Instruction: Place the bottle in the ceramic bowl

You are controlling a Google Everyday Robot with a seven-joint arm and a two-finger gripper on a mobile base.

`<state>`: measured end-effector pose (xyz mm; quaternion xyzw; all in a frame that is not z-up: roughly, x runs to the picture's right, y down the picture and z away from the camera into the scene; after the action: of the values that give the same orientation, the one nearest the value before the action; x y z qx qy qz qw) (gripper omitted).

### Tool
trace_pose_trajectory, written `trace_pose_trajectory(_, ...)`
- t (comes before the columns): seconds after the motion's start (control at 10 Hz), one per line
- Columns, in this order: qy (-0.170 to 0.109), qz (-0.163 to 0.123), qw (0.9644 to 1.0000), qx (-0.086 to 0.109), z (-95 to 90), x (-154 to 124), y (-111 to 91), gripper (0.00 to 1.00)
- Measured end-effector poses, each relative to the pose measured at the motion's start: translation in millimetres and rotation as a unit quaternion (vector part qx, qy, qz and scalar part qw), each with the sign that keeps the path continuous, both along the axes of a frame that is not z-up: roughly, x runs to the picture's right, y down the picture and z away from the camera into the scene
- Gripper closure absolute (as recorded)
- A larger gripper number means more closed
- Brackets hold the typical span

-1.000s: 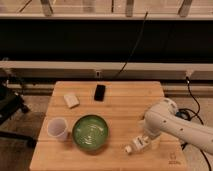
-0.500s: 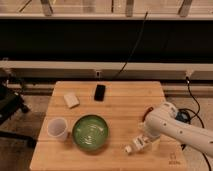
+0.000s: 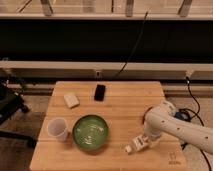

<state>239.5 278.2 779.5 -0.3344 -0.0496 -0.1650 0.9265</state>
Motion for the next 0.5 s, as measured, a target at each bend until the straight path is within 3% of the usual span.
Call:
trace_pose_trajectory(0.2, 0.002, 0.002, 1.0, 0.0, -5.8, 2, -4, 0.93)
trace_pose_trajectory(0.3, 0.0, 0.004, 1.0, 0.0, -10.6, 1, -8, 0.99)
trace_pose_trajectory(0.5, -0.001, 0.001, 1.0, 0.001, -22.6, -6, -23, 1.0)
